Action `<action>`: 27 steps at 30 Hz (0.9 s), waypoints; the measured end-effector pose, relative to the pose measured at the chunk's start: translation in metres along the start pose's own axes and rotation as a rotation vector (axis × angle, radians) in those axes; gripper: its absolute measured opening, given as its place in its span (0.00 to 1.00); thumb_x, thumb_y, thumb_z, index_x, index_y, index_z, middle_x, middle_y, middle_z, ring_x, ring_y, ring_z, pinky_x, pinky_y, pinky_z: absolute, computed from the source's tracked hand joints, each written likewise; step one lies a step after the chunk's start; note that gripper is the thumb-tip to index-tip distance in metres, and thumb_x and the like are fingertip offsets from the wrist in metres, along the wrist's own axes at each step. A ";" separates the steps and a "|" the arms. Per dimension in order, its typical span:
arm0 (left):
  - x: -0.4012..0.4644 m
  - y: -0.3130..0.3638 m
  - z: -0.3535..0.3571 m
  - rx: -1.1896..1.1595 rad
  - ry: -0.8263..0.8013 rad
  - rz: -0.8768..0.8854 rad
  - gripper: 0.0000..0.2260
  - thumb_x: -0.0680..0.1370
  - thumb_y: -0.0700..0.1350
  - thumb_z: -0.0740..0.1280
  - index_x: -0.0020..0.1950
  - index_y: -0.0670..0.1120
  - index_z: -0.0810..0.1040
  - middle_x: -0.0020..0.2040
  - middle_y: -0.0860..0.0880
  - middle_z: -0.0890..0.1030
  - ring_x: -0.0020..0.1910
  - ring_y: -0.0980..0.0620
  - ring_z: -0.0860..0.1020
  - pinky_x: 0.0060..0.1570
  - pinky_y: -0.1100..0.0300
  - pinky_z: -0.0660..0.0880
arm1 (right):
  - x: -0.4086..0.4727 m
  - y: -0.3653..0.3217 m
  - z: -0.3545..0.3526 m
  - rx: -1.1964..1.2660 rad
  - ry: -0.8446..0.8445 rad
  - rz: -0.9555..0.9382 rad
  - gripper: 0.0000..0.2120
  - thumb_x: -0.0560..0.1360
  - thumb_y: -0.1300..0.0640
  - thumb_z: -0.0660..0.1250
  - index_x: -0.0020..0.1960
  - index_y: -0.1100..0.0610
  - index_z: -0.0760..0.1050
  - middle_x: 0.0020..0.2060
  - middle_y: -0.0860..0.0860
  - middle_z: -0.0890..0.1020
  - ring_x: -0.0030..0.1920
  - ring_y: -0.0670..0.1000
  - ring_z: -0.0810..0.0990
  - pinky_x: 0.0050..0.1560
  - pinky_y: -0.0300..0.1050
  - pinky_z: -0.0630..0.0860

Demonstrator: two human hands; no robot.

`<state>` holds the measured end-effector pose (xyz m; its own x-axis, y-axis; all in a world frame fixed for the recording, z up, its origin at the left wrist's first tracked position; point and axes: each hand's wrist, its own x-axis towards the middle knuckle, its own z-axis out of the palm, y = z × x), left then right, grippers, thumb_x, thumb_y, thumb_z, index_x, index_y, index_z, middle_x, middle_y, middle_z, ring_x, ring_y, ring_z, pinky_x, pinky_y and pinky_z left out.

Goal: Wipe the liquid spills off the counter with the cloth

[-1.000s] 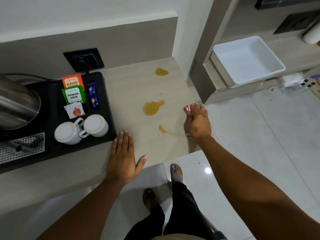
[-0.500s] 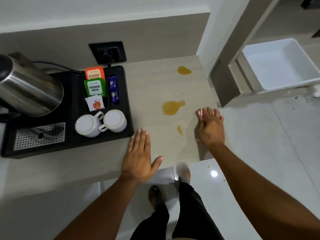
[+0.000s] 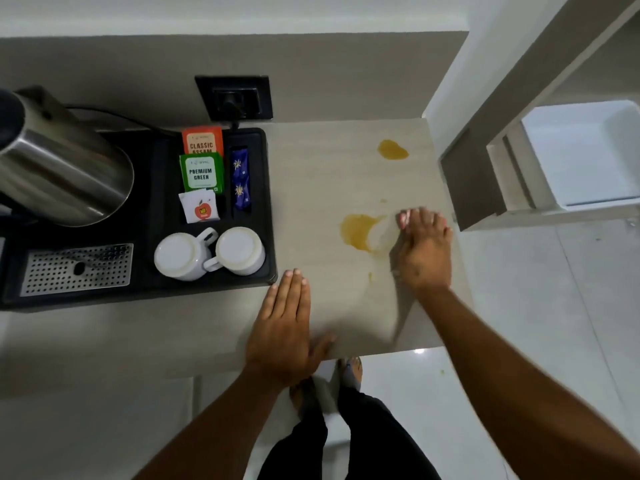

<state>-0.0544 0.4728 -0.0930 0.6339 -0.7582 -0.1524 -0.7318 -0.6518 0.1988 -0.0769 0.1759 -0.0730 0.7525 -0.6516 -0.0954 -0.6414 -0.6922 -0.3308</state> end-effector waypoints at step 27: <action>0.000 0.001 0.002 -0.012 0.047 -0.002 0.43 0.80 0.68 0.55 0.82 0.35 0.55 0.83 0.35 0.57 0.84 0.39 0.52 0.82 0.42 0.51 | 0.142 -0.002 -0.012 -0.045 0.104 -0.514 0.15 0.82 0.52 0.57 0.67 0.51 0.74 0.65 0.55 0.78 0.70 0.60 0.72 0.74 0.57 0.68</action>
<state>-0.0551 0.4720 -0.0951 0.6469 -0.7549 -0.1074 -0.7273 -0.6532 0.2105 0.0300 0.0812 -0.0748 0.9543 -0.2500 0.1636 -0.2005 -0.9418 -0.2698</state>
